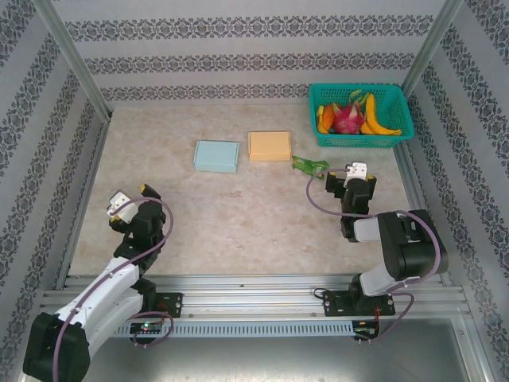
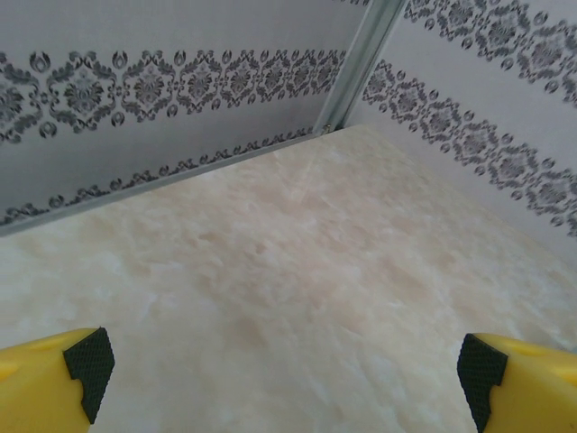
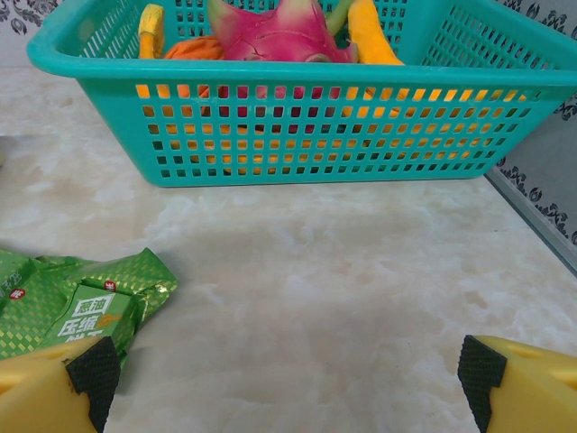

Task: Fold the paper box

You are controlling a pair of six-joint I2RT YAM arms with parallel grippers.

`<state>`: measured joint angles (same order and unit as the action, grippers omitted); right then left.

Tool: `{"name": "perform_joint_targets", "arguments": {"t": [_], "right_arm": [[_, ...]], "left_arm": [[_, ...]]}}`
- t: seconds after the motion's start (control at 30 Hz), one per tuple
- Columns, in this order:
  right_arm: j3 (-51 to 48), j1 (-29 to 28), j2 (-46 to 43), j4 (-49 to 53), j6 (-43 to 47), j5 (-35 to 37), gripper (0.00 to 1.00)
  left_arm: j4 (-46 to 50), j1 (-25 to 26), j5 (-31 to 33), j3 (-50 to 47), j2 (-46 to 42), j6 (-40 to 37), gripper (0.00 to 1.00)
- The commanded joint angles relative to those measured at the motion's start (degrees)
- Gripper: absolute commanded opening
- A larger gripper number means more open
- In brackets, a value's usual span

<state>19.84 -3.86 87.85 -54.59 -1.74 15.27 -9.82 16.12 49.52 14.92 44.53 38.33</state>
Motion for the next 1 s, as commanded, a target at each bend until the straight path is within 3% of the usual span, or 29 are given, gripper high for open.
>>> {"name": "perform_joint_targets", "arguments": {"t": [0.0, 0.2, 0.27, 0.33, 0.4, 0.63, 0.7, 0.77, 0.8, 0.87, 0.93, 0.97], "right_arm": [[0.82, 0.26, -0.97, -0.17, -1.29, -0.94, 0.98], [0.82, 0.25, -0.92, -0.17, -1.25, -0.94, 0.98], [0.82, 0.25, -0.94, -0.17, -1.30, -0.94, 0.98], [0.82, 0.25, -0.86, -0.19, -1.26, -0.93, 0.98], [0.82, 0.25, -0.94, -0.17, -1.28, -0.92, 0.98], [0.82, 0.25, -0.89, -0.17, -1.36, -0.97, 0.98], [0.82, 0.25, -1.01, -0.17, -1.30, -0.95, 0.98], [0.82, 0.33, -0.93, -0.17, -1.40, -0.96, 0.98], [0.82, 0.26, -0.96, -0.17, -1.28, -1.02, 0.98], [0.82, 0.30, -0.93, -0.17, -1.32, -0.98, 0.98], [0.82, 0.29, -0.96, -0.17, -1.27, -0.97, 0.98], [0.82, 0.26, -0.94, -0.17, -1.27, -0.98, 0.98]], "left_arm": [[1.29, -0.48, 1.43, 2.55, 1.14, -8.48, 1.00], [-6.25, -2.76, -2.72, -0.03, -0.04, -16.94, 1.00], [-9.94, -4.57, -3.09, -1.72, 2.07, -22.74, 1.00], [-9.41, -7.94, -5.04, -1.65, 7.08, -23.10, 1.00], [-8.43, -10.90, -11.21, 0.73, 12.56, -22.40, 1.00], [-33.24, -11.64, -30.82, 4.91, 32.56, -37.89, 1.00], [-32.02, -11.90, -39.58, 6.57, 34.44, -39.36, 1.00], [-48.35, -11.82, -47.14, 2.28, 42.30, -42.28, 1.00], [-52.27, -11.94, -47.99, 2.07, 45.52, -42.78, 1.00], [-44.14, -12.39, -49.03, 4.13, 43.40, -42.10, 1.00], [-47.64, -12.60, -49.25, 3.71, 44.91, -42.32, 1.00], [-44.72, -12.58, -49.33, 4.30, 43.92, -42.16, 1.00]]}}
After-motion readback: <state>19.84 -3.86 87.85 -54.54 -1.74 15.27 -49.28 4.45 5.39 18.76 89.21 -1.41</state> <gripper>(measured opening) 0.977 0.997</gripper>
